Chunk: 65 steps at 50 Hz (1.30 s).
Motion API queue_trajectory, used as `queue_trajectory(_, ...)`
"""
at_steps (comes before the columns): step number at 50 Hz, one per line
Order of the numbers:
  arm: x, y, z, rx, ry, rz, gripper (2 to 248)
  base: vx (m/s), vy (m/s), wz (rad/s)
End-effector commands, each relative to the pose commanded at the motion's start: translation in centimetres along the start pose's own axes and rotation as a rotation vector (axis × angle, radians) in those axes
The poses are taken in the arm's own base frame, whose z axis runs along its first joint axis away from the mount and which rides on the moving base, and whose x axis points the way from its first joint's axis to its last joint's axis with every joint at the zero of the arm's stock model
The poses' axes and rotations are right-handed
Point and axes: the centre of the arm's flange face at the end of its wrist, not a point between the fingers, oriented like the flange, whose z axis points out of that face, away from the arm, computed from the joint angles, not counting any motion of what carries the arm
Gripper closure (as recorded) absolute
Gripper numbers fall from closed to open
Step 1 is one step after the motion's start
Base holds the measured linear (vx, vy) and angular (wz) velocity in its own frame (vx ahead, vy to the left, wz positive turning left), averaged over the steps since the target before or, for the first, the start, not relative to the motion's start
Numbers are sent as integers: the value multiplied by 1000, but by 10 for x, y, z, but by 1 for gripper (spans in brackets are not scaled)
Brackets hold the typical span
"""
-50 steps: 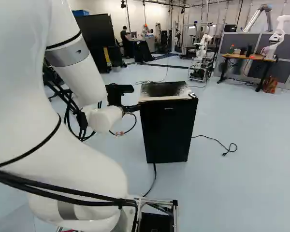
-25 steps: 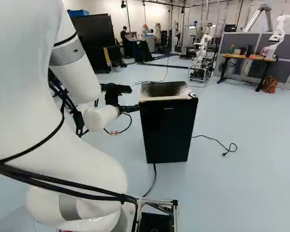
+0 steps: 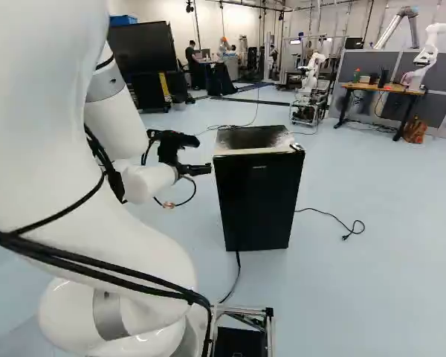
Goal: Grab a drink from the fridge
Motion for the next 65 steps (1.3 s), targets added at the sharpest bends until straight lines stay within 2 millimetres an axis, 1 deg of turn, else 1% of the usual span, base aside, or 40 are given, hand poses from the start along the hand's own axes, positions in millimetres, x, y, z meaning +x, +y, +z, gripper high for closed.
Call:
queue_trajectory(9,-6,-7,4,-26,11,14,3,0,0,0)
queue_trajectory(19,-12,-17,14,-61,27,27,3,0,0,0)
queue_trajectory(42,-24,-40,50,-160,74,58,3,0,0,0)
queue_trajectory(65,-40,-59,86,-281,131,88,3,0,0,0)
